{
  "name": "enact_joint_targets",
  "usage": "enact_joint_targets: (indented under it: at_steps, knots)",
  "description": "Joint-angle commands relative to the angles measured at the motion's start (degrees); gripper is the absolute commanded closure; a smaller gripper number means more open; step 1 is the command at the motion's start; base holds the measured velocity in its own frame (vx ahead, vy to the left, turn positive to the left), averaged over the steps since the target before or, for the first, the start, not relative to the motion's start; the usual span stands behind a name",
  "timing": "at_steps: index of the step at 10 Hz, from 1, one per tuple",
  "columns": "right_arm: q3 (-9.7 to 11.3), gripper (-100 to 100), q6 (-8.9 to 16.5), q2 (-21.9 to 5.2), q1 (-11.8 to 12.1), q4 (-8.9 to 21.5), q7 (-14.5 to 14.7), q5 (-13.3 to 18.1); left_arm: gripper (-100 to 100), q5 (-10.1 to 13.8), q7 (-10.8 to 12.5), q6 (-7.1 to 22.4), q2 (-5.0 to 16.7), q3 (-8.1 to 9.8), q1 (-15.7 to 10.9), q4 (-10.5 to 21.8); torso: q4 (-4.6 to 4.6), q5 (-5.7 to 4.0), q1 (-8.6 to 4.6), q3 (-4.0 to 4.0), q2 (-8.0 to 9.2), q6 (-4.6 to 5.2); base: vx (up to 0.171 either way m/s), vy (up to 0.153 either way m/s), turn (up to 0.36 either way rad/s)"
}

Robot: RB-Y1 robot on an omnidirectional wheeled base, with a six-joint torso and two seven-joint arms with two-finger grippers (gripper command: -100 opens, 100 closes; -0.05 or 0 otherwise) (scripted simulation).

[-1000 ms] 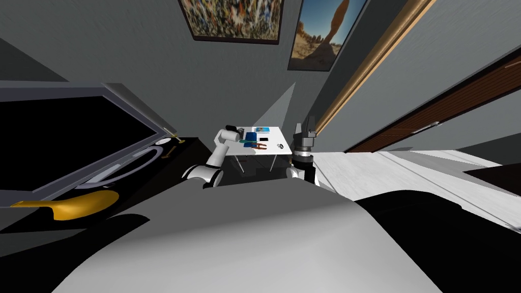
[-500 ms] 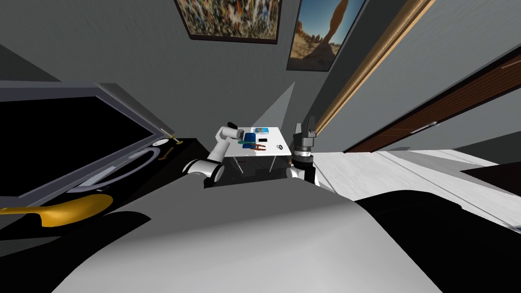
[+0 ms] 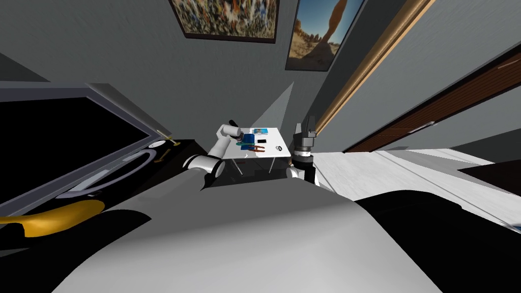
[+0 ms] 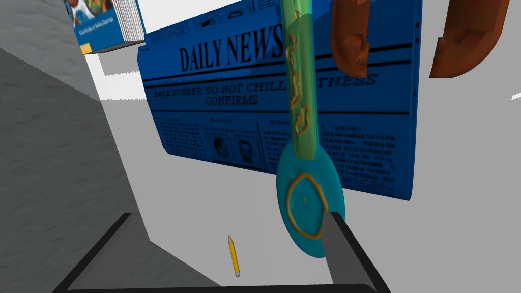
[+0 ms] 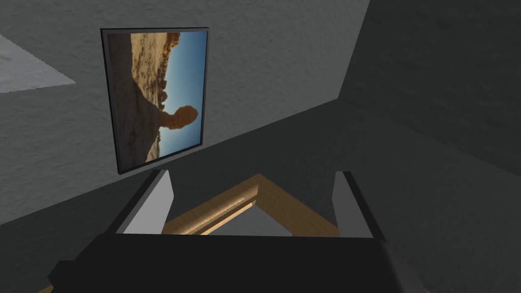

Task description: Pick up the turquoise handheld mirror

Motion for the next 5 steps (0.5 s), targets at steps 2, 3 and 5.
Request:
enact_joint_targets:
  at_steps: [2, 3, 5]
  knots:
    - [0.0, 0, 0.0, 0.0, 0.0, 0.0, 0.0, 0.0, -100, 0.63, 1.2, 4.14, -0.03, 0.36, -2.48, 3.21, 0.03, 0.01, 0.04, 0.06, 0.11, -0.01, 0.029, -0.016, -0.018]
    - [0.0, 0, 0.0, 0.0, 0.0, 0.0, 0.0, 0.0, -100, 0.63, 1.2, 5.19, -0.03, 0.36, -2.48, 4.17, 0.04, 0.0, 0.01, 0.06, 0.09, 0.01, 0.04, -0.019, -0.024]
    - [0.0, 0, 0.0, 0.0, 0.0, 0.0, 0.0, 0.0, -100, 1.12, 2.19, 8.27, -0.14, 0.64, -4.46, 7.46, 0.02, 0.0, -0.01, 0.03, 0.02, 0.01, 0.063, -0.019, -0.03]
